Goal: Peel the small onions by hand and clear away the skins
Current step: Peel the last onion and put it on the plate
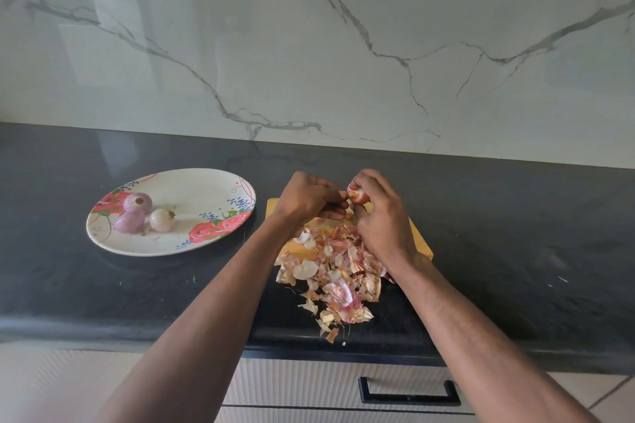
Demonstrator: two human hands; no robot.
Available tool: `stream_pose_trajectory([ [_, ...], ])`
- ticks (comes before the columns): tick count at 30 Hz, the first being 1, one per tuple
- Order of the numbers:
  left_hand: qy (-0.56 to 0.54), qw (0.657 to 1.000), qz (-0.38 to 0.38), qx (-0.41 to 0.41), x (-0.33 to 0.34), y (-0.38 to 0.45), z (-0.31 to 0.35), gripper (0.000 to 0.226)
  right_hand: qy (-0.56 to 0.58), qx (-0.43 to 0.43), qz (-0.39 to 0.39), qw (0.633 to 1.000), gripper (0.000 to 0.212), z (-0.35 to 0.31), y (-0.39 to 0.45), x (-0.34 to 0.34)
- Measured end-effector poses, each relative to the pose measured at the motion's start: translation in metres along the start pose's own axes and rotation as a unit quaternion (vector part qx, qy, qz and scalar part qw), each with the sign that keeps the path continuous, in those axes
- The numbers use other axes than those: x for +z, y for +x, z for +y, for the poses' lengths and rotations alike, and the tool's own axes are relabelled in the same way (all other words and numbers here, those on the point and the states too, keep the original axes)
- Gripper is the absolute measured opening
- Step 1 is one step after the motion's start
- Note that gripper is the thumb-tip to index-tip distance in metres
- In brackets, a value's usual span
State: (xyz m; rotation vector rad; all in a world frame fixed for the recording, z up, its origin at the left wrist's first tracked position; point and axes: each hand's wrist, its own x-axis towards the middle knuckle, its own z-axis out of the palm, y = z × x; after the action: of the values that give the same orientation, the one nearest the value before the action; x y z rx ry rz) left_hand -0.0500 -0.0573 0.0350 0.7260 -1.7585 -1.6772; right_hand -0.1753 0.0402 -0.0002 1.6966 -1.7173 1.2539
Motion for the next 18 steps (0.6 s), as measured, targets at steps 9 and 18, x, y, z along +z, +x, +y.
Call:
stream_pose_trajectory([
  [9, 0.035, 0.998, 0.012, 0.052, 0.0026, -0.0015, -0.0015, 0.015, 0.015, 0.007, 0.017, 1.0, 0.031, -0.0015, 0.0002, -0.0018],
  [18, 0.025, 0.997, 0.04, 0.064, 0.0062, -0.0008, -0.0028, 0.016, 0.021, 0.018, 0.016, 0.999, 0.034, 0.0019, -0.0012, 0.0019],
])
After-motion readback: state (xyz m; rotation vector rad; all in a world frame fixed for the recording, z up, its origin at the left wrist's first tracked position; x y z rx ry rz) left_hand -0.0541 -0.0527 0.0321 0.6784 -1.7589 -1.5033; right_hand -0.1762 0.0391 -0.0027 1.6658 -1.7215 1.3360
